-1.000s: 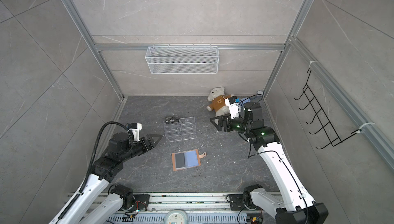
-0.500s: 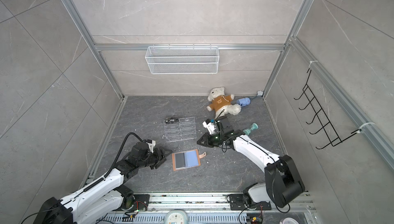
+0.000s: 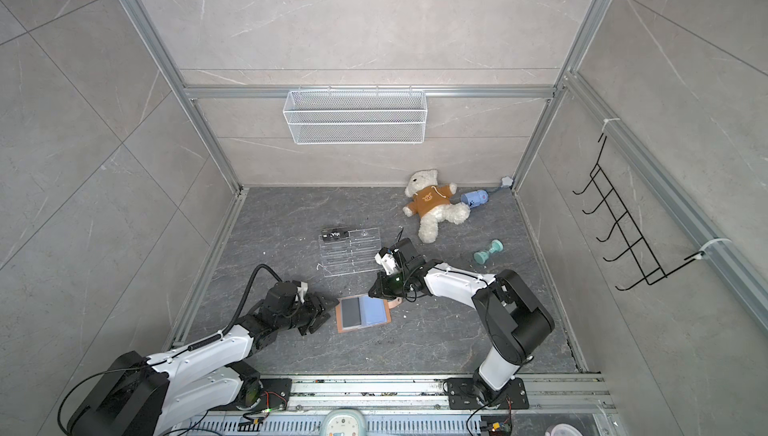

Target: Take the credit cards out of the card holder

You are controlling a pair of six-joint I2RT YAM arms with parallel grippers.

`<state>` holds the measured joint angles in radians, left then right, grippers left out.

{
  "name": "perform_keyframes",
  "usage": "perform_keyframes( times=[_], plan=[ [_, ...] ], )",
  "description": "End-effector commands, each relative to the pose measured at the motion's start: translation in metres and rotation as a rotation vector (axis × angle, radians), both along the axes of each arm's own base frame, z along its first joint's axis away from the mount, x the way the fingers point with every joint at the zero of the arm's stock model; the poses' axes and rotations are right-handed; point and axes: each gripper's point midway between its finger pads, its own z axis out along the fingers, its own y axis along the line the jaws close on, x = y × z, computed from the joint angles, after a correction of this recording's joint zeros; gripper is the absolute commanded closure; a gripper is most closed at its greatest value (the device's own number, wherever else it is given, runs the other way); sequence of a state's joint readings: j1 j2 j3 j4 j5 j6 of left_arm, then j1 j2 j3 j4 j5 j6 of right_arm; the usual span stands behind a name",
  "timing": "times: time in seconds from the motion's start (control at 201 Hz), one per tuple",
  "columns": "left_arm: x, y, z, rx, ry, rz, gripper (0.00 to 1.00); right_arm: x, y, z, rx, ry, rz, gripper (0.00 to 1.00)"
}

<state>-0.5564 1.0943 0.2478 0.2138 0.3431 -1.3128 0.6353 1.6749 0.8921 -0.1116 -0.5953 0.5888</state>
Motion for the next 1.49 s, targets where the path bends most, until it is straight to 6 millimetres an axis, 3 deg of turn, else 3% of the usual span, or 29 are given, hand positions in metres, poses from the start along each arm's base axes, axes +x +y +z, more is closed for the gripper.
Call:
perform_keyframes(
  times=[0.0, 0.309, 0.533, 0.677, 1.026, 1.488],
  plan=[
    [0.006, -0.009, 0.01, -0.05, -0.027, -0.008, 0.41, 0.002, 0.001, -0.012, -0.031, -0.012, -0.011, 0.96],
    [0.001, -0.014, -0.013, -0.045, 0.01, -0.031, 0.46, -0.009, -0.001, -0.042, -0.088, 0.026, -0.008, 0.99],
    [-0.001, -0.016, -0.015, -0.039, -0.022, -0.053, 0.5, -0.014, -0.005, -0.06, -0.12, 0.055, -0.011, 1.0],
    [0.002, -0.022, -0.006, -0.062, -0.081, -0.073, 0.53, -0.017, -0.008, -0.07, -0.138, 0.068, -0.015, 1.0],
    [0.007, -0.035, 0.016, -0.087, -0.179, -0.112, 0.71, -0.02, -0.009, -0.079, -0.14, 0.081, -0.01, 1.0],
    [0.005, -0.034, 0.018, -0.084, -0.193, -0.115, 0.99, -0.022, -0.01, -0.078, -0.139, 0.083, -0.007, 1.0]
  ],
)
